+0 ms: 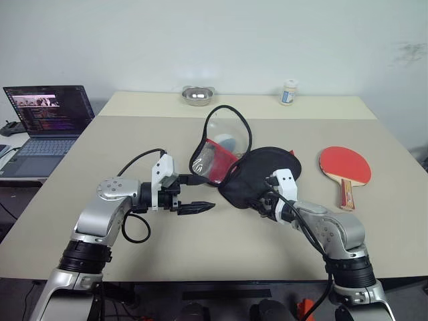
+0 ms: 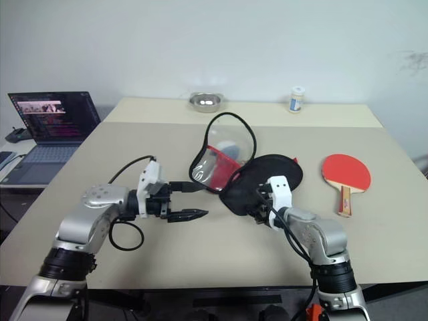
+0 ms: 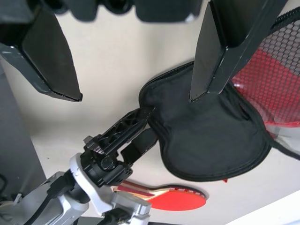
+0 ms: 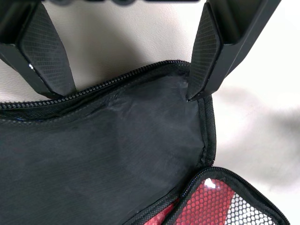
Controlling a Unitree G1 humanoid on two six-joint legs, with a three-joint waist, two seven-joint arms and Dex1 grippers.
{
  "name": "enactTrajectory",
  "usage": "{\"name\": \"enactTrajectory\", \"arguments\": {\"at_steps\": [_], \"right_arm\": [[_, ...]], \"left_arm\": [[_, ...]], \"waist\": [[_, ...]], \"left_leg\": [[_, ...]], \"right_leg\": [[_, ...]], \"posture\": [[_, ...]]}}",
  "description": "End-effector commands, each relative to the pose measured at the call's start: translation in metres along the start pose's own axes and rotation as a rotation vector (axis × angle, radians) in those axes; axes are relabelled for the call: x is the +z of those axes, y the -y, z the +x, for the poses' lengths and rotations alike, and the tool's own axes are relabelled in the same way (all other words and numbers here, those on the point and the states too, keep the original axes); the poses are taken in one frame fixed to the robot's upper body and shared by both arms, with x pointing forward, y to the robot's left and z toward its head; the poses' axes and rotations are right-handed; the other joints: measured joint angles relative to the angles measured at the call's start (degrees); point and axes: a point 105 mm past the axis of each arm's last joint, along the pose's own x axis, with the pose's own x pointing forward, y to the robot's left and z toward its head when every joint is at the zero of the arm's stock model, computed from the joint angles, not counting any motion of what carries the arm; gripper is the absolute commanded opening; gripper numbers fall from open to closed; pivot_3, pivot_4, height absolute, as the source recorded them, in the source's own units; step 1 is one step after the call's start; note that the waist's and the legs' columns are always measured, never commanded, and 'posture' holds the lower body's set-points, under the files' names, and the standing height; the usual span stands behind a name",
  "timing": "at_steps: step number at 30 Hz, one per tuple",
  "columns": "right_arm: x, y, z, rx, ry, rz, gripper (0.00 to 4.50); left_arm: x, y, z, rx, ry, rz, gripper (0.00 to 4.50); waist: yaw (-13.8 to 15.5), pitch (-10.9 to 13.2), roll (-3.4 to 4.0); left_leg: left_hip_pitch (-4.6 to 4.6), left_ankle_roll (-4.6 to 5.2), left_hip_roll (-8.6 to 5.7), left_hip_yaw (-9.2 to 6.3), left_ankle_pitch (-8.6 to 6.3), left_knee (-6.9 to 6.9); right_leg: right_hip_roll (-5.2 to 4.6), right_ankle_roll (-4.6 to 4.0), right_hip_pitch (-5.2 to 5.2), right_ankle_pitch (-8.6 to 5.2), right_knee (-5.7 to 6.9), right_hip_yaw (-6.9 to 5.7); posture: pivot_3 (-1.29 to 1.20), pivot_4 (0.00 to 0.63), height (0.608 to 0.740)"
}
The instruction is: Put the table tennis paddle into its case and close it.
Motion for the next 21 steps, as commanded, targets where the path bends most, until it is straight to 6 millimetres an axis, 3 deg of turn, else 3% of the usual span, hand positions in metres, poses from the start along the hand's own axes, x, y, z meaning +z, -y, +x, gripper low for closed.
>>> {"name": "enactTrajectory", "arguments": {"at_steps": [1,9,16,21], "right_arm": [[0.001,-0.006,0.005,0.017,0.003,-0.003,2.68],[0.008,0.006,0.0,-0.004,0.022,0.018,0.03],[0.005,0.033,-0.031,0.016,-0.079,-0.115,0.03],[0.014,0.073,-0.053,-0.036,-0.144,-0.2,0.03]], "left_arm": [[0.01,0.0,0.005,-0.01,0.024,0.049,3.99],[0.012,0.004,0.009,-0.019,0.034,0.051,3.99],[0.013,0.008,0.013,-0.034,0.034,0.047,3.99],[0.017,0.011,0.017,-0.034,0.041,0.05,3.99]], "waist": [[-0.4,0.0,0.0],[-0.6,0.0,0.01],[-0.1,0.0,0.01],[0.0,0.0,0.0]], "left_leg": [[0.0,0.0,0.0,0.0,0.0,0.0],[-0.04,0.0,0.04,0.01,0.0,-0.08],[-0.13,0.01,-0.1,0.01,-0.01,-0.06],[-0.18,0.03,-0.1,0.0,-0.02,-0.09]], "right_leg": [[0.0,0.0,0.0,0.0,0.0,0.01],[-0.01,-0.01,-0.06,0.0,-0.02,0.02],[-0.09,0.01,-0.05,0.0,-0.13,-0.02],[-0.09,0.02,-0.07,0.0,-0.23,-0.04]], "posture": [[0.0,0.15,0.74],[0.0,0.15,0.74],[0.0,0.15,0.74],[0.0,0.15,0.74]]}}
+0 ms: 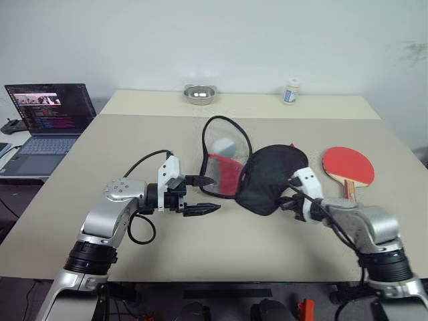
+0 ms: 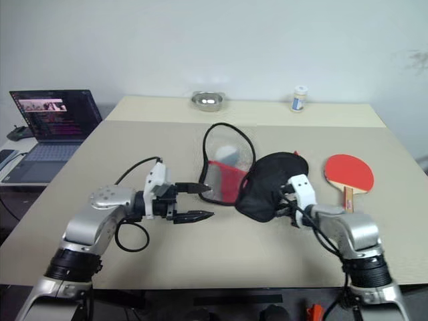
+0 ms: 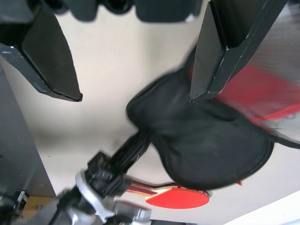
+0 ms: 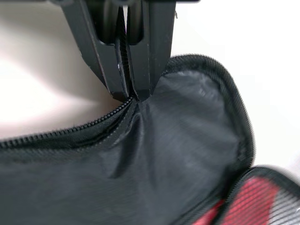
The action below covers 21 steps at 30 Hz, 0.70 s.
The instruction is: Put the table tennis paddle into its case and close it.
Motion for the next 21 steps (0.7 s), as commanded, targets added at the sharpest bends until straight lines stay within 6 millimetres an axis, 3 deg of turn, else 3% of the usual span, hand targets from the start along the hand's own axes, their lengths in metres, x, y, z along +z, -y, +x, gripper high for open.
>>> {"name": "enactTrajectory", "arguments": {"at_steps": [1,8,15,18,21], "right_arm": [[0.011,0.024,-0.015,-0.024,-0.012,-0.068,0.03],[0.022,0.067,-0.028,-0.079,-0.072,-0.18,0.03],[0.034,0.075,-0.021,-0.083,-0.058,-0.198,0.03],[0.035,0.077,-0.02,-0.099,-0.044,-0.183,0.69],[0.039,0.077,-0.023,-0.107,-0.02,-0.175,1.72]], "left_arm": [[0.015,0.006,0.005,-0.012,0.031,0.045,3.99],[0.016,0.011,0.009,-0.007,0.027,0.035,3.99],[0.01,0.009,0.007,-0.005,0.018,0.034,3.99],[0.008,0.009,0.006,-0.007,0.017,0.036,3.99],[0.008,0.01,0.006,-0.011,0.018,0.037,3.99]], "waist": [[0.0,0.0,0.0],[-0.2,0.0,-0.01],[-0.4,0.1,-0.02],[-0.4,0.1,-0.02],[-0.4,0.1,0.01]], "left_leg": [[0.0,0.0,0.01,-0.01,0.0,0.0],[0.01,0.0,0.02,0.01,0.0,0.01],[-0.01,0.0,0.04,0.01,0.0,0.01],[-0.01,0.0,0.05,0.01,0.0,0.01],[-0.01,-0.01,0.04,0.02,0.0,0.01]], "right_leg": [[0.02,0.0,0.0,0.0,0.0,0.0],[0.06,0.01,-0.01,0.0,0.0,0.02],[0.08,0.01,-0.03,0.0,0.0,0.03],[0.06,0.0,-0.02,0.0,0.01,0.03],[0.06,0.0,-0.03,0.0,0.02,0.03]], "posture": [[0.0,0.15,0.74],[0.0,0.15,0.74],[0.0,0.15,0.74],[0.0,0.15,0.74],[0.0,0.15,0.74]]}}
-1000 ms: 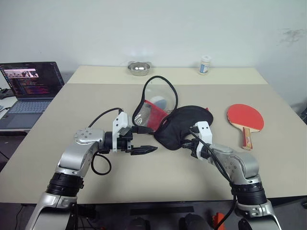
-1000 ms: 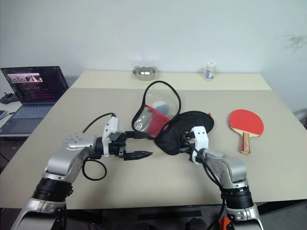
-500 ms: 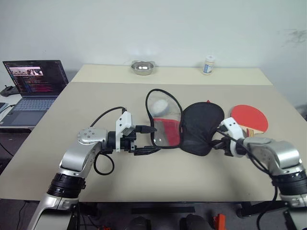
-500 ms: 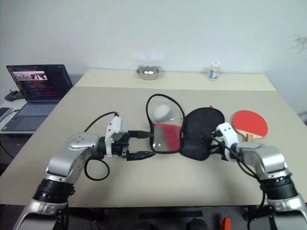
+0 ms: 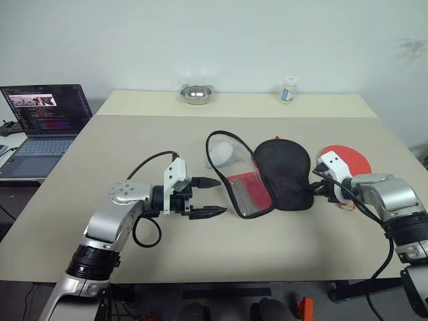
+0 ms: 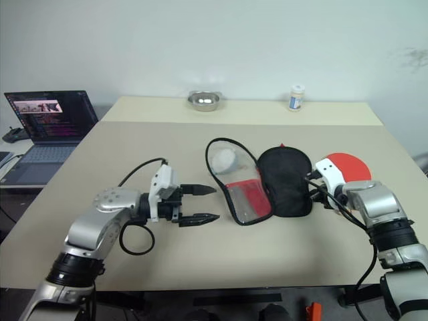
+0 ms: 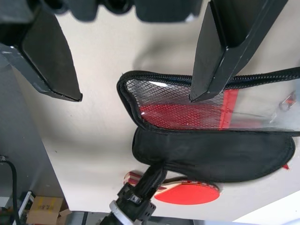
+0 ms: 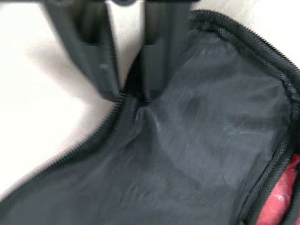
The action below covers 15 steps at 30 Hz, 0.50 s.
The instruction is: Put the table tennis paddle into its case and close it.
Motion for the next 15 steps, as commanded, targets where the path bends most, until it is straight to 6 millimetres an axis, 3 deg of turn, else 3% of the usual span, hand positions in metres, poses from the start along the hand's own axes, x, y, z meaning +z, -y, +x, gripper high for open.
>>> {"name": "enactTrajectory", "arguments": {"at_steps": [1,6,8,11,15], "right_arm": [[0.018,0.008,-0.014,-0.041,0.082,-0.009,2.04],[0.04,0.018,-0.047,-0.127,0.17,-0.082,3.74],[0.038,0.035,-0.063,-0.209,0.191,-0.031,4.45],[0.022,0.058,-0.073,-0.341,0.194,0.072,4.48],[-0.005,0.077,-0.068,-0.495,0.187,0.248,4.48]], "left_arm": [[0.005,0.001,-0.001,-0.008,0.013,0.03,3.99],[0.014,0.001,0.001,-0.01,0.054,0.018,3.99],[0.017,0.003,0.004,-0.02,0.055,0.028,3.99],[0.018,0.006,0.008,-0.039,0.053,0.039,3.99],[0.02,0.005,0.013,-0.06,0.058,0.051,3.99]], "waist": [[0.0,0.0,0.0],[0.0,0.0,0.07],[0.1,0.1,0.06],[0.3,0.0,0.05],[0.3,0.0,0.05]], "left_leg": [[0.0,0.0,0.0,0.0,0.0,0.0],[-0.02,0.0,0.0,0.0,0.0,0.0],[-0.02,0.0,0.0,-0.01,0.0,0.0],[-0.01,0.0,-0.01,-0.01,0.0,0.0],[0.01,-0.01,-0.01,0.02,0.01,0.02]], "right_leg": [[0.0,0.0,0.0,0.0,0.0,0.0],[-0.02,0.0,-0.02,0.0,0.01,-0.01],[-0.02,0.0,-0.01,0.0,0.0,-0.02],[-0.03,0.0,0.02,0.0,-0.02,-0.03],[-0.03,0.0,0.03,0.0,0.03,0.01]], "posture": [[0.0,0.15,0.74],[0.0,0.15,0.74],[0.0,0.15,0.74],[0.0,0.15,0.74],[0.0,0.15,0.74]]}}
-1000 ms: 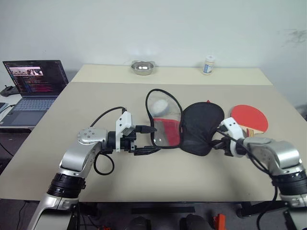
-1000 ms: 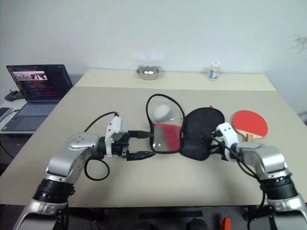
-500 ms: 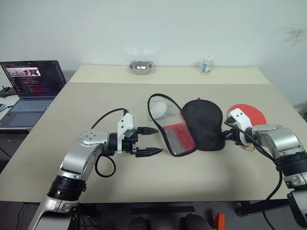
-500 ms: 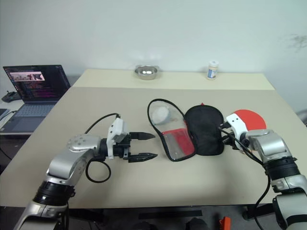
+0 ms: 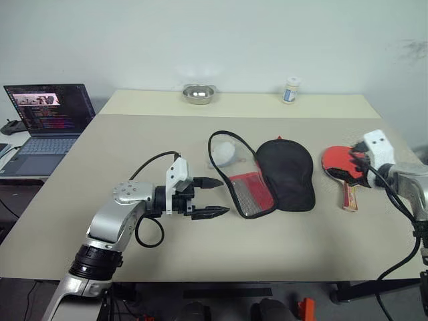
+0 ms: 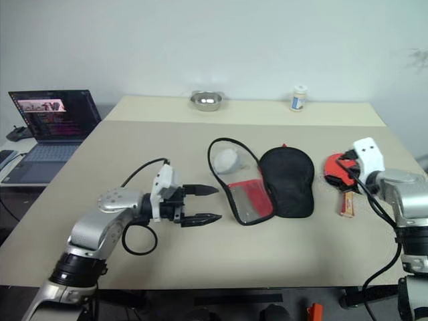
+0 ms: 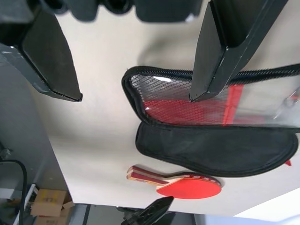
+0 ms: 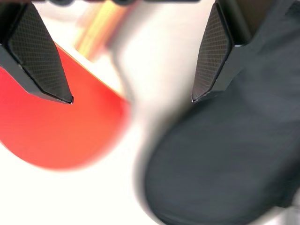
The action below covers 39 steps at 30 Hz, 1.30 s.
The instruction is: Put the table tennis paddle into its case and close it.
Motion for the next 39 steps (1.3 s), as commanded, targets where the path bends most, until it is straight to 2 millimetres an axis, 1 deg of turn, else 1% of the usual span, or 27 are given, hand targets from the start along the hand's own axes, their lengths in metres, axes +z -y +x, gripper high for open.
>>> {"name": "enactTrajectory", "arguments": {"at_steps": [1,4,9,13,17,20,23,27,28,29,30,32,33,34,36,38,39], "right_arm": [[-0.016,0.016,0.002,-0.135,-0.011,0.124,4.48],[-0.027,0.017,0.009,-0.196,-0.02,0.212,4.48],[-0.04,0.019,0.017,-0.264,-0.038,0.257,4.48],[-0.047,0.014,0.023,-0.264,-0.06,0.279,4.48],[-0.05,0.011,0.028,-0.258,-0.069,0.293,4.48],[-0.052,0.01,0.032,-0.255,-0.076,0.288,3.9],[-0.053,0.008,0.035,-0.249,-0.082,0.283,2.93],[-0.049,0.009,0.037,-0.251,-0.067,0.278,1.56],[-0.046,0.011,0.036,-0.255,-0.057,0.278,1.25],[-0.041,0.014,0.035,-0.263,-0.036,0.277,1.09],[-0.034,0.016,0.033,-0.268,-0.011,0.277,1.09],[-0.011,0.02,0.027,-0.259,0.07,0.3,1.09],[-0.005,0.02,0.025,-0.254,0.091,0.311,1.09],[0.012,0.02,0.019,-0.242,0.138,0.293,1.09],[0.039,0.011,0.005,-0.205,0.209,0.262,1.09],[0.052,0.003,-0.004,-0.174,0.239,0.255,1.09],[0.055,-0.008,-0.007,-0.145,0.245,0.24,1.09]], "left_arm": [[0.016,0.001,0.006,-0.037,0.028,0.067,3.99],[0.017,-0.001,0.008,-0.046,0.028,0.077,3.99],[0.016,-0.003,0.01,-0.053,0.025,0.083,3.99],[0.013,-0.004,0.009,-0.052,0.021,0.085,3.99],[0.011,-0.003,0.009,-0.049,0.021,0.084,3.99],[0.009,-0.003,0.008,-0.047,0.018,0.079,3.99],[0.008,-0.003,0.007,-0.045,0.015,0.077,3.99],[0.008,-0.002,0.007,-0.041,0.013,0.076,3.99],[0.007,-0.002,0.007,-0.04,0.011,0.075,3.99],[0.007,-0.002,0.006,-0.038,0.01,0.074,3.99],[0.007,-0.003,0.006,-0.035,0.008,0.073,3.99],[0.005,-0.003,0.004,-0.027,0.001,0.07,3.99],[0.005,-0.003,0.003,-0.024,-0.001,0.069,3.99],[0.005,-0.003,0.001,-0.019,-0.005,0.067,3.99],[0.003,-0.004,-0.002,-0.009,-0.012,0.064,3.99],[0.003,-0.005,-0.004,-0.005,-0.016,0.062,3.99],[0.002,-0.004,-0.004,-0.005,-0.017,0.061,3.99]], "waist": [[-0.1,0.0,0.0],[-0.5,0.0,0.07],[-0.5,0.0,0.09],[-0.5,0.0,0.09],[-0.5,0.0,0.09],[-0.6,0.0,0.08],[-0.5,0.0,0.08],[-0.5,0.0,0.06],[-0.5,0.0,0.06],[-0.5,0.0,0.06],[-0.5,0.0,0.06],[-0.6,0.0,0.08],[-0.5,0.1,0.13],[-0.5,0.1,0.18],[-0.5,0.2,0.34],[-0.7,0.2,0.43],[-0.7,0.2,0.43]], "left_leg": [[0.0,0.0,-0.01,0.01,0.01,0.01],[0.02,-0.02,0.02,0.03,0.02,0.0],[0.02,-0.04,0.0,0.04,0.02,0.0],[0.02,-0.03,-0.01,0.06,0.02,0.0],[0.05,-0.03,0.0,0.05,0.03,0.0],[0.12,-0.02,0.0,0.06,0.03,0.0],[0.13,-0.02,-0.01,0.06,0.03,0.01],[0.13,-0.02,-0.02,0.06,0.03,0.01],[0.13,-0.02,-0.02,0.06,0.03,0.01],[0.13,-0.02,-0.01,0.06,0.03,0.01],[0.13,-0.02,-0.01,0.06,0.03,0.01],[0.13,-0.01,-0.01,0.07,0.03,0.01],[0.13,-0.01,-0.01,0.08,0.04,0.01],[0.12,-0.01,-0.01,0.09,0.04,0.01],[0.03,-0.01,0.0,0.09,0.03,-0.01],[-0.07,-0.02,0.02,0.09,0.03,-0.05],[-0.07,-0.02,0.03,0.09,0.03,-0.06]], "right_leg": [[0.0,0.0,-0.02,0.0,0.04,0.01],[0.04,0.0,-0.06,0.0,0.11,0.05],[0.06,0.0,-0.06,0.0,0.12,0.06],[0.05,0.0,-0.06,0.0,0.1,0.08],[0.06,0.01,-0.04,0.0,0.12,0.08],[0.06,0.02,0.02,0.0,0.13,0.08],[0.06,0.02,0.04,0.0,0.12,0.08],[0.05,0.03,0.06,0.01,0.1,0.09],[0.05,0.03,0.06,0.01,0.1,0.09],[0.05,0.03,0.05,0.01,0.11,0.08],[0.05,0.03,0.06,0.01,0.11,0.09],[0.05,0.03,0.05,0.01,0.12,0.1],[0.05,0.02,0.02,0.01,0.14,0.12],[0.05,0.02,0.0,0.01,0.15,0.13],[0.06,0.02,-0.1,0.01,0.15,0.12],[0.06,0.01,-0.23,0.01,0.18,0.13],[0.06,0.01,-0.23,0.01,0.18,0.13]], "posture": [[0.0,0.15,0.74],[0.0,0.15,0.74],[0.0,0.15,0.74],[0.0,0.15,0.74],[0.0,0.15,0.74],[0.0,0.15,0.74],[0.0,0.15,0.74],[0.0,0.15,0.74],[0.0,0.15,0.74],[0.0,0.15,0.74],[0.0,0.15,0.74],[0.0,0.15,0.74],[0.0,0.15,0.74],[0.0,0.15,0.74],[0.0,0.15,0.74],[0.0,0.15,0.74],[0.0,0.15,0.74]]}}
